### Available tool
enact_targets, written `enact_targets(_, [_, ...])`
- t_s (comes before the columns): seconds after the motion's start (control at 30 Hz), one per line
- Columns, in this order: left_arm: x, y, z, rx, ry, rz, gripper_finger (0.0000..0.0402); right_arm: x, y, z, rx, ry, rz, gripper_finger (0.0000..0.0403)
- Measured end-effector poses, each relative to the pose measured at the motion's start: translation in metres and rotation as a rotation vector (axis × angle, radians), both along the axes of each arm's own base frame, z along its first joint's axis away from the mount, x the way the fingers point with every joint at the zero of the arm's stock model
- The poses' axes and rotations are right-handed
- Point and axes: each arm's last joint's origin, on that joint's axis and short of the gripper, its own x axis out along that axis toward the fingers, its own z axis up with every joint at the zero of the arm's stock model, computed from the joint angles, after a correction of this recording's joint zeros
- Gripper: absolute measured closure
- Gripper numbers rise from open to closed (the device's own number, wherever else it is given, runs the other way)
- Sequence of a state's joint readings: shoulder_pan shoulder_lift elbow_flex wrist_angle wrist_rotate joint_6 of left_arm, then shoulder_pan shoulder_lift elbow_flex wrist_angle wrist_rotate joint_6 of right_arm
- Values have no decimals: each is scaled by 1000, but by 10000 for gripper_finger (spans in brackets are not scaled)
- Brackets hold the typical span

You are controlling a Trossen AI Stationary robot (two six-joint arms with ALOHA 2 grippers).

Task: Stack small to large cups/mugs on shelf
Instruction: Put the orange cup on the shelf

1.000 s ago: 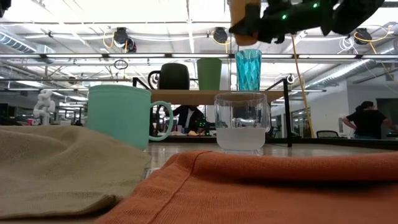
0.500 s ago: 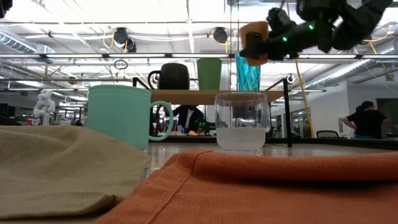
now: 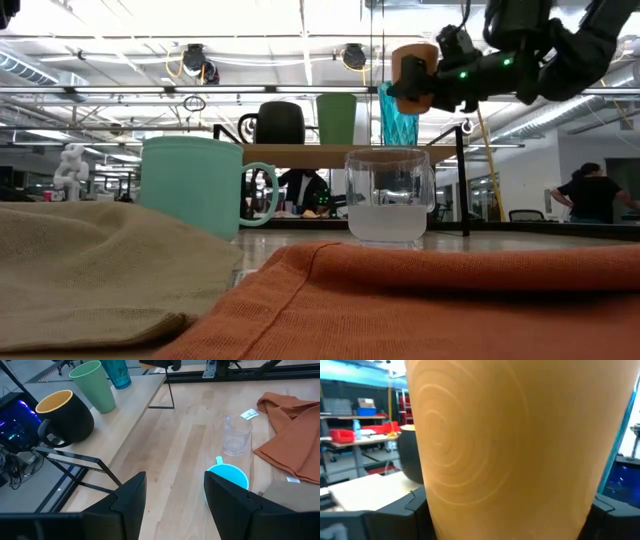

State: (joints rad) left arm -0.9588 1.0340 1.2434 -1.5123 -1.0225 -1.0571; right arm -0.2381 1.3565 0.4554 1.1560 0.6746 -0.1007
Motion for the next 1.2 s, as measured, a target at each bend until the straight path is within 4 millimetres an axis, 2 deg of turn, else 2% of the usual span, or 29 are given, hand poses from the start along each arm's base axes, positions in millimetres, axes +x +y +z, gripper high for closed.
enact_targets(0.3, [1, -2, 1, -14, -11, -4, 202, 8, -4, -9, 3, -9, 17, 120])
enact_targets(0.57, [1, -2, 0, -13, -9, -4, 202, 13, -10, -25, 27, 45, 10, 120])
enact_targets(0.9, [1, -2, 0, -25, -7, -3, 202, 12, -17, -26, 19, 35, -4, 120])
enact_targets(1.2, [1, -2, 0, -25, -4, -5, 202, 14, -7, -22, -12, 43, -4, 120])
